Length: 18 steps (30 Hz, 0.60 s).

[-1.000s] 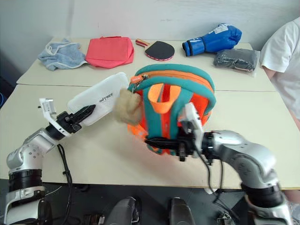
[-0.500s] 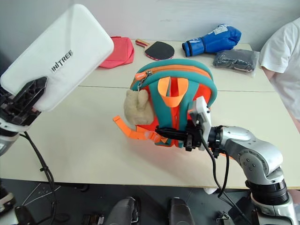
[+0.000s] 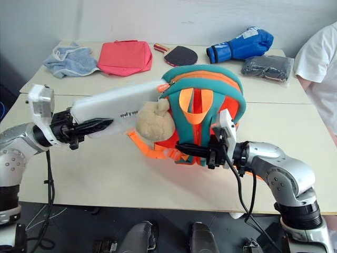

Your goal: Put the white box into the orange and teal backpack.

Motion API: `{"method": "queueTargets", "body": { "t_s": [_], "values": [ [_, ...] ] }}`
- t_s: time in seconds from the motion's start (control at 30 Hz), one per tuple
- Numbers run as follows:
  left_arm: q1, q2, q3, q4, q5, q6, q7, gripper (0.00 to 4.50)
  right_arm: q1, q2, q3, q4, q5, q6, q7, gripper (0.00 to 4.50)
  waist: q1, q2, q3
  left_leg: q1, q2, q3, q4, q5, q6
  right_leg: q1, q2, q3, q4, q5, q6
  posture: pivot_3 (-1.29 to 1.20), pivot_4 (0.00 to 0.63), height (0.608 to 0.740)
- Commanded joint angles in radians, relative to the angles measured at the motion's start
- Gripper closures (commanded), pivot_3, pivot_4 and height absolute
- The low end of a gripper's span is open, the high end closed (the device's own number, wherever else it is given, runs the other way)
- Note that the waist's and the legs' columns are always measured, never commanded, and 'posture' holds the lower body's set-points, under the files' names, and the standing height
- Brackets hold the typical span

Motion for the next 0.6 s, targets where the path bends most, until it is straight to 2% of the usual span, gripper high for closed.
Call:
{"method": "queueTargets", "body": {
  "t_s": [0.03,0.13,0.23,0.33,0.43,0.6],
  "values": [
    [-0.171,-0.013,-0.088,0.044,0.095,-0.040,-0.028,3.26,0.013,-0.013,-0.039,-0.058,0.034,-0.001,-0.006,4.49,0.007,0.000,0.000,0.000,0.000,0.000,0.000,0.000,0.000,0.000,0.000,0.000,0.000,0.000,0.000,0.00,0.150,0.740],
    [-0.391,-0.077,-0.234,0.124,0.194,-0.015,-0.048,3.26,0.017,-0.015,-0.039,-0.060,0.043,0.004,-0.007,4.49,0.030,-0.001,0.001,-0.001,-0.001,-0.002,0.003,-0.002,0.004,0.000,0.000,-0.002,0.002,0.000,0.001,0.00,0.150,0.740],
    [-0.536,-0.161,-0.364,0.200,0.272,0.009,-0.103,3.26,0.013,-0.015,-0.028,-0.056,0.038,0.002,-0.001,4.49,0.029,-0.001,0.001,-0.002,-0.002,0.000,0.005,-0.001,0.004,0.000,0.001,-0.001,0.005,0.001,0.002,0.00,0.150,0.740],
    [-0.630,-0.277,-0.499,0.297,0.392,-0.068,-0.153,3.26,0.001,-0.005,-0.010,-0.051,0.025,-0.007,0.001,4.49,0.029,-0.001,0.001,-0.003,-0.002,0.003,0.006,-0.002,0.005,-0.001,0.004,-0.002,0.006,0.001,0.003,0.00,0.150,0.740],
    [-0.659,-0.361,-0.536,0.393,0.462,-0.161,-0.173,3.26,-0.010,0.004,0.002,-0.049,0.020,-0.013,-0.003,4.49,0.019,-0.001,0.001,-0.003,-0.002,0.007,0.006,-0.003,0.006,-0.003,0.004,-0.002,0.005,0.001,0.003,0.00,0.150,0.740],
    [-0.671,-0.529,-0.466,0.559,0.485,-0.314,-0.111,3.26,-0.008,0.022,0.013,-0.065,0.006,-0.021,-0.021,4.49,0.016,-0.001,0.001,-0.003,0.000,0.007,0.007,-0.002,0.005,-0.004,0.003,-0.003,0.006,0.001,0.003,0.00,0.150,0.740]
  ]
}}
